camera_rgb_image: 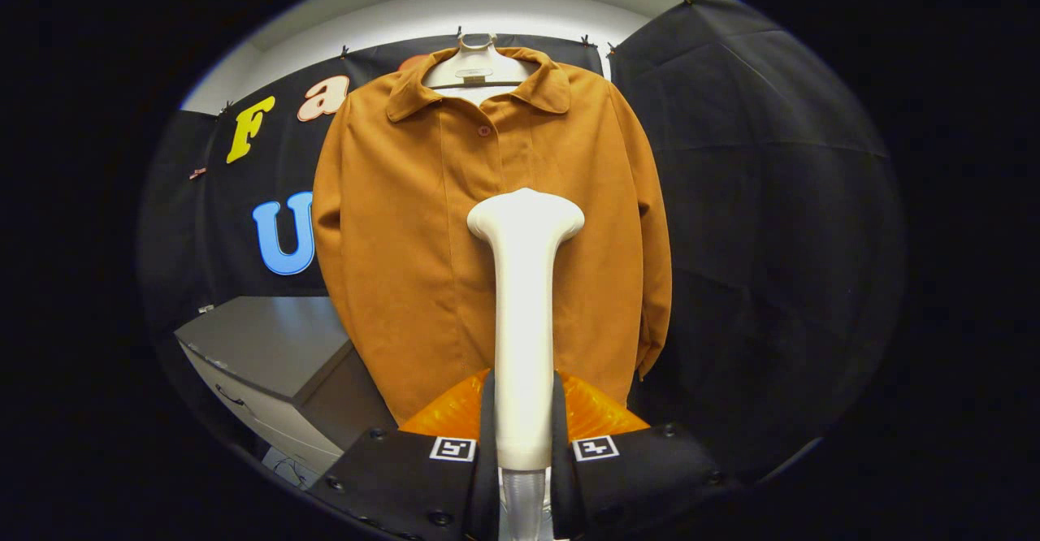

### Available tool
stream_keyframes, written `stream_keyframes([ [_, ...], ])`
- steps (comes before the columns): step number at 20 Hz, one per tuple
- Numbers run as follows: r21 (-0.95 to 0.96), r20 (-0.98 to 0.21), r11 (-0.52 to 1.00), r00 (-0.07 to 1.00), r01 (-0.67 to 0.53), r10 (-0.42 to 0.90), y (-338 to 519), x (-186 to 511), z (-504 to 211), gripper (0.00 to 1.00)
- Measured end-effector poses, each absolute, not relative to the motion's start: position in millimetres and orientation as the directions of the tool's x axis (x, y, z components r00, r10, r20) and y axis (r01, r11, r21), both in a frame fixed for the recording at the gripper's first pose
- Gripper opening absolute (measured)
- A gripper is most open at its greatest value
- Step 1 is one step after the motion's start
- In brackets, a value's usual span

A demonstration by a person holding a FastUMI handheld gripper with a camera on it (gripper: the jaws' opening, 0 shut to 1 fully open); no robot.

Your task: Iron the clothes twice with a garment steamer, once on the left side and once on the right side.

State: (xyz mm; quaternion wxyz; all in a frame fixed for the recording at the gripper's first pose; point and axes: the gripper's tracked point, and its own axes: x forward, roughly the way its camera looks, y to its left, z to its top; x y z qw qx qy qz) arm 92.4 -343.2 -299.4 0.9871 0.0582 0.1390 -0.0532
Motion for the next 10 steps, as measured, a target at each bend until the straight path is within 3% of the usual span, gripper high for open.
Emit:
stream_keyframes([
  [10, 0.141, -0.430, 0.976, 0.898, 0.166, -0.091, -339.6, 55.4, -381.0, 0.29],
])
